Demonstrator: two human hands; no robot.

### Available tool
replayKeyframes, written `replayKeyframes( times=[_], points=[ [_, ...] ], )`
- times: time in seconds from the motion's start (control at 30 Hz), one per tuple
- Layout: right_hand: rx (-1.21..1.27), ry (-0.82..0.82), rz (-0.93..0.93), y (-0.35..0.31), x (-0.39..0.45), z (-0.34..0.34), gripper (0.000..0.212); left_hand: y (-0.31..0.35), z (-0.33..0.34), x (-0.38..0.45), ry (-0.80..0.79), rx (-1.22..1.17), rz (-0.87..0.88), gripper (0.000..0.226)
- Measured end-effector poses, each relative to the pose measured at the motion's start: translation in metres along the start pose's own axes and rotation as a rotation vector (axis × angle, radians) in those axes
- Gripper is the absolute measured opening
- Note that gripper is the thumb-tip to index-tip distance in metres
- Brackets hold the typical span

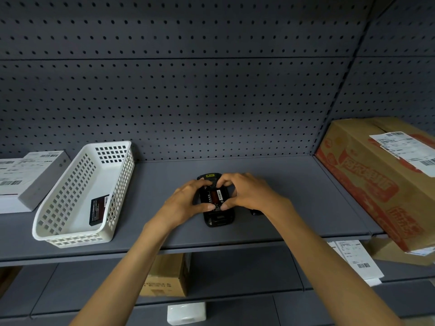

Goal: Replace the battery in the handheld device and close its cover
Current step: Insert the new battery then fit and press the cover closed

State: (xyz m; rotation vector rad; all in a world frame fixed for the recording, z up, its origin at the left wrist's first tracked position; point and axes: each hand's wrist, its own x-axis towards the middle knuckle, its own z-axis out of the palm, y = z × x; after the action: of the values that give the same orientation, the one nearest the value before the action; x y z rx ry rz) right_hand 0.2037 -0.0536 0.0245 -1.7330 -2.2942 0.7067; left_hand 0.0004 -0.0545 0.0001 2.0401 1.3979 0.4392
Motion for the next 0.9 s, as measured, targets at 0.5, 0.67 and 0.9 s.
replayKeyframes(
  times=[0.5,0.67,0.9],
  points=[
    [0.125,-0.025,-0.075,0.017,-0.006,-0.013,0.043,0.010,-0.005,0.012,0.104,0.036,-0.026,0.058],
    [0.166,0.045,-0.046,0.042,-0.012,-0.037,0.031,0.026,-0.006,0.032,0.142,0.060,0.026,0.049],
    [0.173,0.090,0.008,0.074,-0.023,-0.066,0.034,0.062,0.014,0.060,0.044,0.094,0.099,0.050]
  ],
)
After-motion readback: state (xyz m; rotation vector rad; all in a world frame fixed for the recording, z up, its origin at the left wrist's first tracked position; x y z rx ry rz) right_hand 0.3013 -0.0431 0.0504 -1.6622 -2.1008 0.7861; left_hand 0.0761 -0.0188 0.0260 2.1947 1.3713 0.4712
